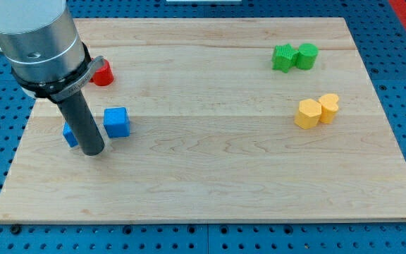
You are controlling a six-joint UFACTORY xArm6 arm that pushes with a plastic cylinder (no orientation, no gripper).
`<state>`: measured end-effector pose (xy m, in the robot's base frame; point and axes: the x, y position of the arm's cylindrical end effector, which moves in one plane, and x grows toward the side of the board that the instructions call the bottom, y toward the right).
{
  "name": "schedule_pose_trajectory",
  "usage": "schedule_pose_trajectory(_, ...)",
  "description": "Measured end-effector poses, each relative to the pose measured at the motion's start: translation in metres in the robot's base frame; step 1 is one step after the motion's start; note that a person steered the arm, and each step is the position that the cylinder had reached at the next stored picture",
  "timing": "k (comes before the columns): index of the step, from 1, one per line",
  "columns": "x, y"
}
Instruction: Move the blue cube towards top
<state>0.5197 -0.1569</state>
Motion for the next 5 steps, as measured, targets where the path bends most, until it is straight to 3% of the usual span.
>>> schedule_pose_trajectory(1,0.024,0.041)
schedule_pose_trajectory(4,0.003,0.043)
schedule_pose_trajectory(5,0.006,0.115)
